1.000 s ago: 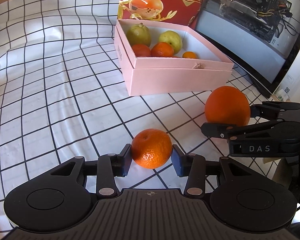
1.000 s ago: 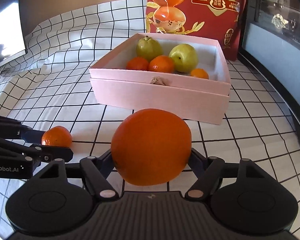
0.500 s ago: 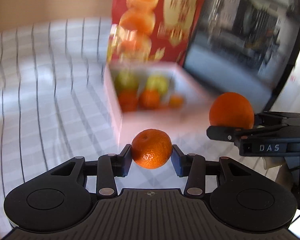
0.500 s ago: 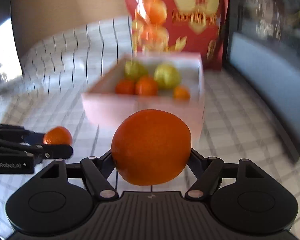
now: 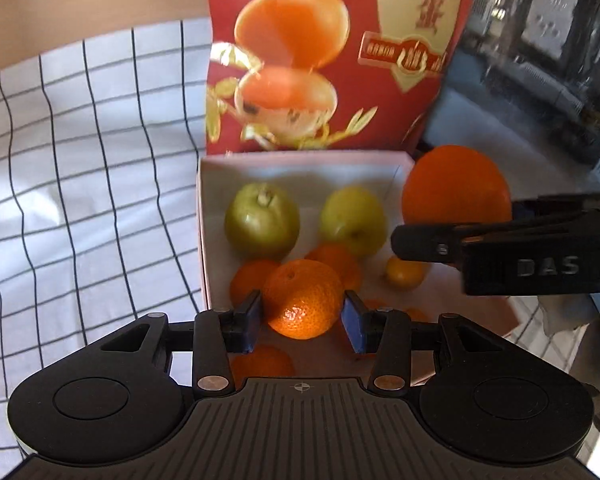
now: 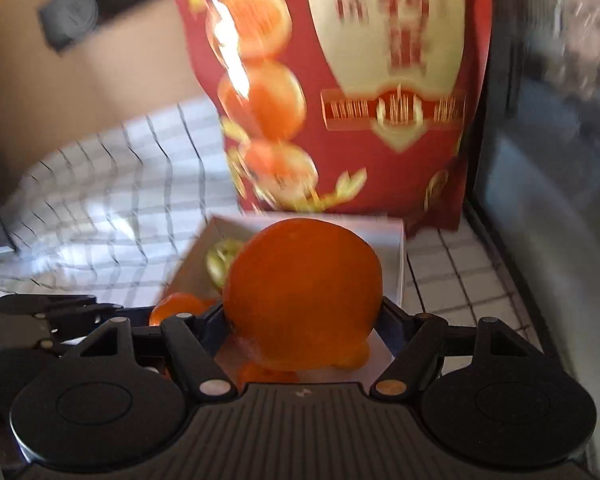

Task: Organize fruits
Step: 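Lower both held fruits into the pink box and open both tools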

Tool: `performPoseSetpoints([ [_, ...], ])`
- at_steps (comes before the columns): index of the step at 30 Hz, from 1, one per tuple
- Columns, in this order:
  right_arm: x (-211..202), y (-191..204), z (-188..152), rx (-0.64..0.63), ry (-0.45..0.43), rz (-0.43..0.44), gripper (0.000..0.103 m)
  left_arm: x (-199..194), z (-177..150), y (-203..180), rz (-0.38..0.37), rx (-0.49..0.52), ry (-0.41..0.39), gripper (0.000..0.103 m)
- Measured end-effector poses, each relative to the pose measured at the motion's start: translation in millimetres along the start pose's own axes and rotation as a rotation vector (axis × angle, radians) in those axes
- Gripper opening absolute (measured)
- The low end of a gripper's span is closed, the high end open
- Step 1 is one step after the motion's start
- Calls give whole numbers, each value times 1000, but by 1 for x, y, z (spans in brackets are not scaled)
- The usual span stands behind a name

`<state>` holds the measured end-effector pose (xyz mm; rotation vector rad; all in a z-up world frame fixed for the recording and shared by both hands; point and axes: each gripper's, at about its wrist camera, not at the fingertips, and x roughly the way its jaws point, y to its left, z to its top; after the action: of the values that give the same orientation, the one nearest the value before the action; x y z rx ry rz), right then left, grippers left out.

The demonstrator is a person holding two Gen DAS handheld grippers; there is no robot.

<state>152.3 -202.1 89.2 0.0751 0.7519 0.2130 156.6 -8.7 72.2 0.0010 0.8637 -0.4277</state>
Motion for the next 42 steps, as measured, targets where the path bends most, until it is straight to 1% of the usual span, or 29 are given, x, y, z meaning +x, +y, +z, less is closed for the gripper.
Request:
performPoseSetpoints([
  [3,19,2,-4,-34,34,-16,75,3,-5,-1,1,13,9,47],
  [5,28,2,-6,-31,53,-11,75,3,-7,1,0,11,8,48],
  [7,35,3,-7,-33,70,-14,75,-1,-6,3,-4,2,-9,49],
  [10,45,8,-9,-46,84,-34,75,-8,-5,4,-35,7,-50,47],
  [12,49,8,-9,-45,84,-40,75,-9,-4,3,-44,18,-59,44],
  [15,54,10,-7,-66,93,-55,75,-11,-6,1,-41,19,-67,44],
  [18,56,10,-5,-66,93,-62,75,-14,-8,-1,-23,15,-76,44],
  [20,57,6,-1,-45,94,-57,75,-20,-12,-1,-2,7,-89,44],
  [22,59,3,3,-20,105,-48,75,-33,-19,0,13,-8,-120,44],
  [24,58,4,1,-21,125,-44,75,-46,-27,1,27,-21,-156,44],
  [27,52,10,-10,-79,124,-39,75,-60,-41,2,43,-48,-201,44],
  [29,49,15,-21,-150,111,-39,75,-63,-48,1,58,-62,-222,44],
  [31,42,19,-30,-202,73,-32,75,-64,-53,1,81,-80,-226,44],
  [33,39,18,-31,-208,75,-17,75,-64,-58,1,105,-110,-228,44],
  [36,39,10,-22,-155,131,24,76,-69,-63,1,130,-143,-251,44],
  [37,39,6,-18,-127,166,41,76,-70,-65,2,133,-155,-257,44],
  [39,37,-3,-10,-63,200,82,76,-69,-68,2,135,-171,-255,44],
  [41,34,-16,-7,38,200,138,76,-70,-72,1,144,-175,-256,44],
  [42,33,-25,-6,106,185,168,76,-70,-75,1,150,-175,-256,44],
])
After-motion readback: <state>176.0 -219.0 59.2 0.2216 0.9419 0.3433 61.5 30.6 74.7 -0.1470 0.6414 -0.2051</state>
